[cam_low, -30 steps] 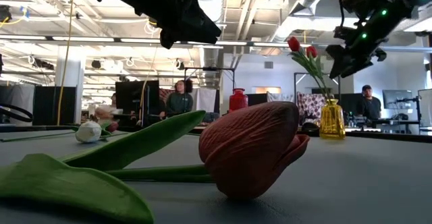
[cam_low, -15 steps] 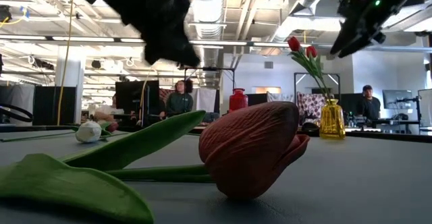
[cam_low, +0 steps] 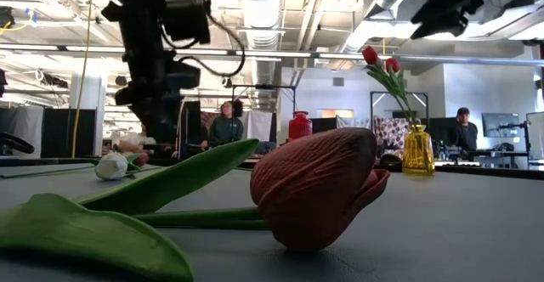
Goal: Sort flowers into vase by color
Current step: Put the white tulip into the yellow vase
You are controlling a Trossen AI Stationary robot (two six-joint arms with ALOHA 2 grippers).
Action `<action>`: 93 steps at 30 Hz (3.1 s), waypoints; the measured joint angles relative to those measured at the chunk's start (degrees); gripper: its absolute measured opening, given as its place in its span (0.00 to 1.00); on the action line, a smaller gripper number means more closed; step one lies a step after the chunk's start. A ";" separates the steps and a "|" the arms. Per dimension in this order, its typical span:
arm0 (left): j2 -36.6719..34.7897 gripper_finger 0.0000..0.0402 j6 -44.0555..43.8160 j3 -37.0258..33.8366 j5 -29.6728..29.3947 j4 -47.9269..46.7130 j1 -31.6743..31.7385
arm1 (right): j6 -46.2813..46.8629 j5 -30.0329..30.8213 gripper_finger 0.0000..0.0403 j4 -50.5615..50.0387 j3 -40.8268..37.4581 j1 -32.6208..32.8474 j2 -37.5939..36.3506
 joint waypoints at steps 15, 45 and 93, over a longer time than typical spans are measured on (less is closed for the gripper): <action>0.00 0.28 -8.31 -0.38 1.84 -7.14 12.12 | -3.19 0.37 0.63 10.39 0.00 11.87 9.39; -0.15 0.19 -12.08 -13.35 1.85 7.88 9.34 | -4.90 0.37 0.63 14.30 -0.02 13.80 12.24; -11.31 0.00 -14.26 -1.46 16.41 46.28 -9.79 | -85.51 10.41 0.63 51.76 -0.07 24.89 30.89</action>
